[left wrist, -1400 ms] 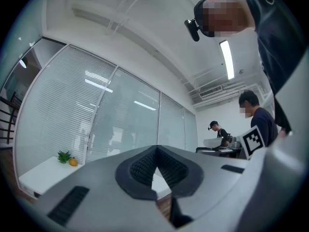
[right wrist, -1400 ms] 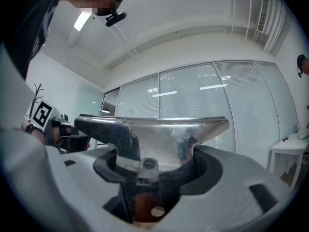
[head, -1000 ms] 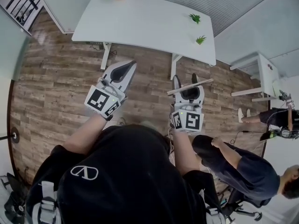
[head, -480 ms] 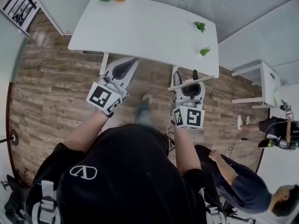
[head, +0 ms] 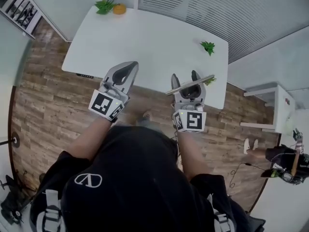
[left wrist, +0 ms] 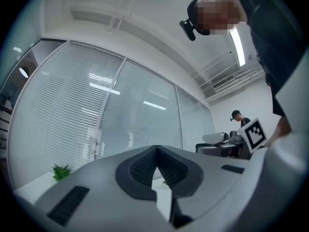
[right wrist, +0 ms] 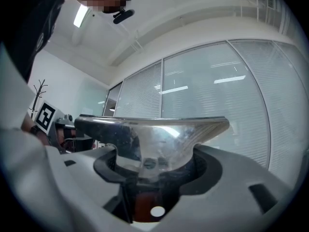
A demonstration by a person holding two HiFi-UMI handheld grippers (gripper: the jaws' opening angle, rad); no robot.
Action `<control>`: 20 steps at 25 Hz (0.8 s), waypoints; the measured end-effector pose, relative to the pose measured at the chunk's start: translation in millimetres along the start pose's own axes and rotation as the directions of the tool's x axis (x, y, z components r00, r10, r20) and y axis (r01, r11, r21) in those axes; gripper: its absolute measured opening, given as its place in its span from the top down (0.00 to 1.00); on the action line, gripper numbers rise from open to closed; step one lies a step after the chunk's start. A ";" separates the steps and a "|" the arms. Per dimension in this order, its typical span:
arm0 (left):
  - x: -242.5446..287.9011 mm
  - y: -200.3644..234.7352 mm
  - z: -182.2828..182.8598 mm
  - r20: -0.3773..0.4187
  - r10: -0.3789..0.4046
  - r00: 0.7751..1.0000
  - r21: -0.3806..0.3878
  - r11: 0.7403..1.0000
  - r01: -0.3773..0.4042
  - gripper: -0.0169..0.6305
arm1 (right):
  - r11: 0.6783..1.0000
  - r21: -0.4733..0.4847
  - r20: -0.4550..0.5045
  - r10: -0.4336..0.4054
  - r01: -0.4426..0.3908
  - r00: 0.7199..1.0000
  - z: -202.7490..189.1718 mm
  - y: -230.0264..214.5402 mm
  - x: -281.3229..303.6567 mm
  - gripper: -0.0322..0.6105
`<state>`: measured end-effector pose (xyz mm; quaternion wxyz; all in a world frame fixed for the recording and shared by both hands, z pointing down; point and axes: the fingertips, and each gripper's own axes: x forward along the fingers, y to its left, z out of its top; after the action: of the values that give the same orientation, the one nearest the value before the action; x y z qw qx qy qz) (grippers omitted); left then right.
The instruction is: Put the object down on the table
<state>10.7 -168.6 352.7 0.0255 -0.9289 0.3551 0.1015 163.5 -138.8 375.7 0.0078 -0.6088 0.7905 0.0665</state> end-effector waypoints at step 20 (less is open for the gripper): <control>110.1 67.7 -68.3 -0.120 -0.040 0.992 -0.069 0.997 0.032 0.97 | 0.998 0.048 -0.369 0.062 -0.048 0.927 -173.4 -80.9 161.2 0.50</control>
<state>57.5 -299.4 398.4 -0.0256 -0.9400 0.3354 0.0564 211.7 -333.8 524.8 -0.1317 -0.5877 0.7957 -0.0646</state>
